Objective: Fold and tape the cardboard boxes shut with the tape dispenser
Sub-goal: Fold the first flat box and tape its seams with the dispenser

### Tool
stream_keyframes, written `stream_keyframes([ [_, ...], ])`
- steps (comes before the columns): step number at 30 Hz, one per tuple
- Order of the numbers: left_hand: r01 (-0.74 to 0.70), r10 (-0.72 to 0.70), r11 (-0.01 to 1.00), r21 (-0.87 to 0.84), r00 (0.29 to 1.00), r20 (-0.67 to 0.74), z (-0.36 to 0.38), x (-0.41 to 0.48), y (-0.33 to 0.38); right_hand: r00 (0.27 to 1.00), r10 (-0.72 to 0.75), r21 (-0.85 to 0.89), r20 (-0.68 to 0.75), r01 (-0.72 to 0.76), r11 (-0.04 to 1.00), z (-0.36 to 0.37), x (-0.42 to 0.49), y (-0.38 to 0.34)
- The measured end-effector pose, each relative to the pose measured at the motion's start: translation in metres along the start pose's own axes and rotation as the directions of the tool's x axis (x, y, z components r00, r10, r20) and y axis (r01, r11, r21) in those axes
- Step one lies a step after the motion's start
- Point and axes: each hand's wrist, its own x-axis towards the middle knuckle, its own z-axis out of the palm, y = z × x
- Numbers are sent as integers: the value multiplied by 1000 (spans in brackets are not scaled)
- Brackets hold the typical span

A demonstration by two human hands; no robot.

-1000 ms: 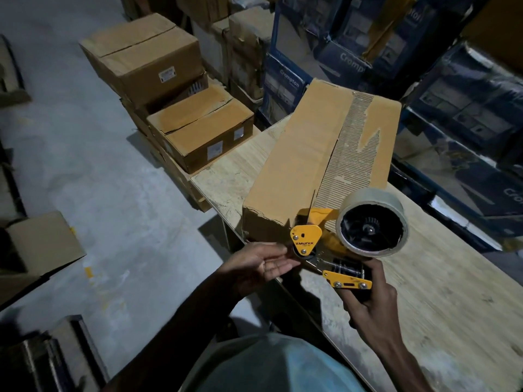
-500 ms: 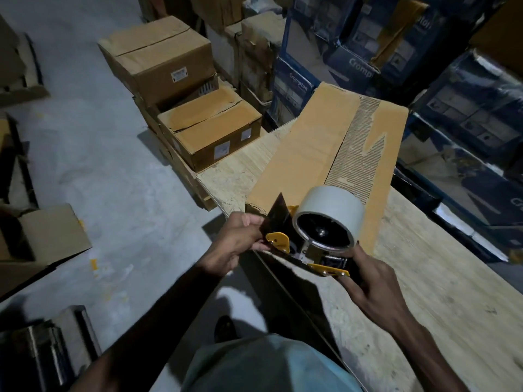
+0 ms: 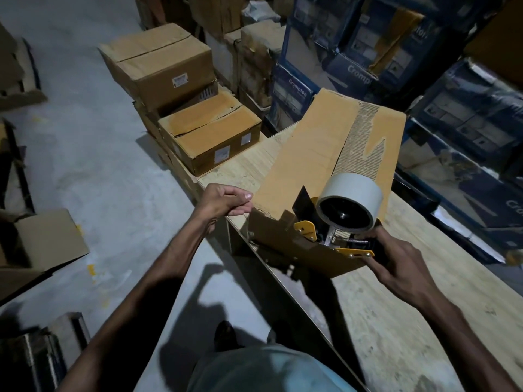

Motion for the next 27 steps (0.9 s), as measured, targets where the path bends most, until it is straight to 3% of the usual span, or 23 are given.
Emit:
stream_keyframes([
  [27, -64, 65, 998, 30, 996, -56, -4, 26, -47, 996, -27, -103, 82, 35, 994, 25, 19, 5],
])
